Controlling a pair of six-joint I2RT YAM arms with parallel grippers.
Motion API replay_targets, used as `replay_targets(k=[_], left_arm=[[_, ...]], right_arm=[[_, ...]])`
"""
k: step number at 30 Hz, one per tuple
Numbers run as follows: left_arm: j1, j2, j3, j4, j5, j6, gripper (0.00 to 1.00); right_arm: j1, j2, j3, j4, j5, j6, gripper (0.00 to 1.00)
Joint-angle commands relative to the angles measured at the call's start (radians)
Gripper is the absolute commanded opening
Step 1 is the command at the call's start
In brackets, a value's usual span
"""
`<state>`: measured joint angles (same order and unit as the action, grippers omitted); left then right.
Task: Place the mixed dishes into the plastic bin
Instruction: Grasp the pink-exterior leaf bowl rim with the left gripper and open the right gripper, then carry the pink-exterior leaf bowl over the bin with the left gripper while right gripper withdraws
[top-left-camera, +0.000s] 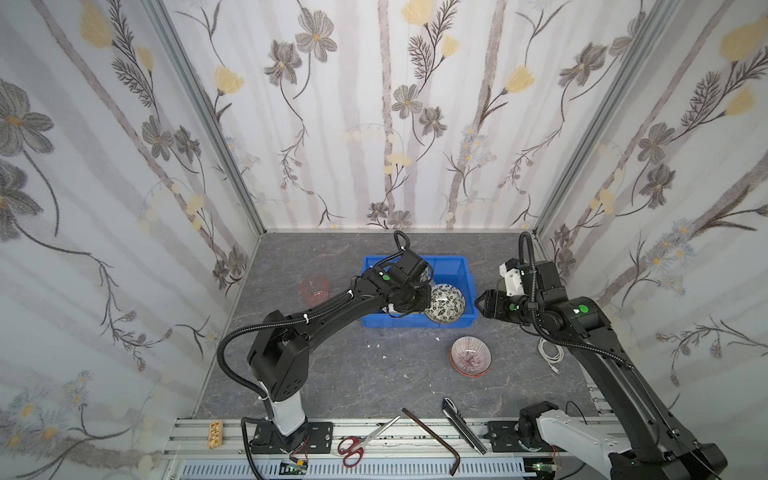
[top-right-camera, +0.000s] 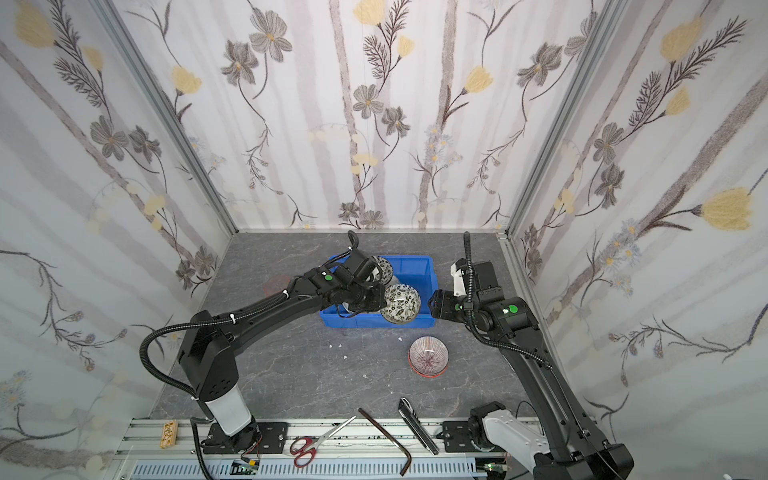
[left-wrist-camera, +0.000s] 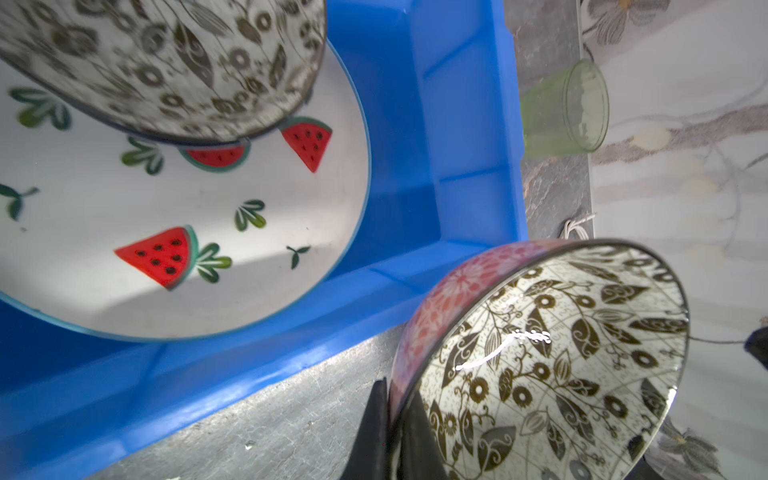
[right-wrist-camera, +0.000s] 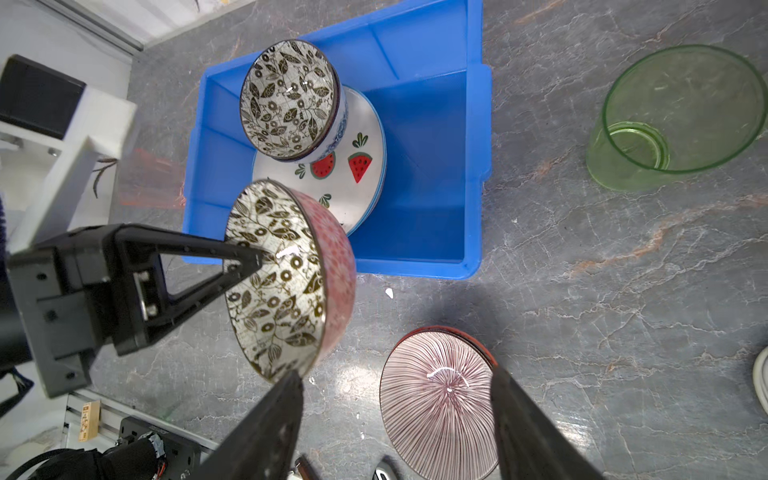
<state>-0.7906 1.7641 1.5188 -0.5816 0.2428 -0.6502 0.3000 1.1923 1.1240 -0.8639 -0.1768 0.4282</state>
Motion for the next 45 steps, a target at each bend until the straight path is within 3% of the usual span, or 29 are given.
replay_targets(k=[1,15,45], left_arm=[[0.054,-0.007,0.043,-0.005,-0.015,0.046,0.0],[0.235,0.193,0.303,-0.131,-0.117,0.171,0.0],[0.249,0.359,0.445,-0.161,-0.135,0.201,0.0]], right_arm=[[-0.013,-0.008,0.005,0.046,-0.018,0.001,1.0],[-0.039,-0.012,-0.031,0.051,-0.055,-0.016,1.0],[-0.082,-0.04,-0.115,0.059,-0.074,-0.036,1.0]])
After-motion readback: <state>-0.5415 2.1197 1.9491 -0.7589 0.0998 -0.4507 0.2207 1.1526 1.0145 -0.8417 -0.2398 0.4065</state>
